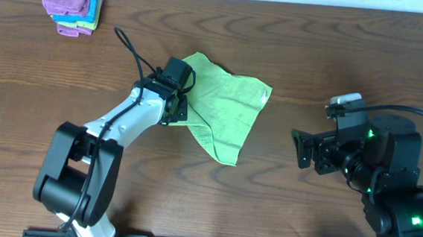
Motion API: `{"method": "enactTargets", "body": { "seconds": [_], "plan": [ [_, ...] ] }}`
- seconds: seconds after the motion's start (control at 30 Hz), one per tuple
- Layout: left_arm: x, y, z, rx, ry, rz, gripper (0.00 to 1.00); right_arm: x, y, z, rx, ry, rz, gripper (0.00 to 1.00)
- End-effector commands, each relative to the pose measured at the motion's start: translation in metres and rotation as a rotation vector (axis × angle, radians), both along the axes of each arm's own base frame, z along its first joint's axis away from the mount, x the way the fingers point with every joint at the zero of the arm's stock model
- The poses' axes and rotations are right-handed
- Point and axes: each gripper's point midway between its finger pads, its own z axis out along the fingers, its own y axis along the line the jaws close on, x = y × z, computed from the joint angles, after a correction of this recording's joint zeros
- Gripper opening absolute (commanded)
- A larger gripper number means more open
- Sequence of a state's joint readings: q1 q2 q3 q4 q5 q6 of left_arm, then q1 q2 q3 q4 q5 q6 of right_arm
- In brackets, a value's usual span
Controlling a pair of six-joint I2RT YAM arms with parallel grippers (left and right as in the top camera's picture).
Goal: Fold the cloth
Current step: 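Grasp the cloth's left corner with the left gripper and pull it flat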
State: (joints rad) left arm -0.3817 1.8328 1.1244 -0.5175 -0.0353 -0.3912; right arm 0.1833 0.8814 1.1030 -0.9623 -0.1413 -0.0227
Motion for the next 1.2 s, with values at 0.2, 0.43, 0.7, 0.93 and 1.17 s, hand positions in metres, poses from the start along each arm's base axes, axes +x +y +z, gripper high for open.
{"method": "enactTargets", "body": {
  "seconds": [0.2,0.43,0.7,0.93,1.17],
  "plan": [
    [0.008,0.009,-0.018,0.077,0.002,0.003,0.06,0.001,-0.003,0.001,-0.006,-0.009,-0.006,0.99],
    [-0.005,0.019,-0.022,0.121,0.057,0.007,0.06,0.002,-0.003,0.003,-0.005,-0.019,-0.006,0.99],
    [-0.061,0.044,-0.024,0.217,0.277,0.089,0.06,0.012,-0.001,-0.006,-0.01,0.016,-0.006,0.99],
    [-0.105,0.06,-0.016,0.282,0.444,0.187,0.06,0.034,0.005,-0.036,-0.022,0.12,0.002,0.99],
    [-0.108,0.048,-0.011,0.21,0.46,0.196,0.06,0.039,0.013,-0.051,-0.006,0.178,0.037,0.99]
  ]
}}
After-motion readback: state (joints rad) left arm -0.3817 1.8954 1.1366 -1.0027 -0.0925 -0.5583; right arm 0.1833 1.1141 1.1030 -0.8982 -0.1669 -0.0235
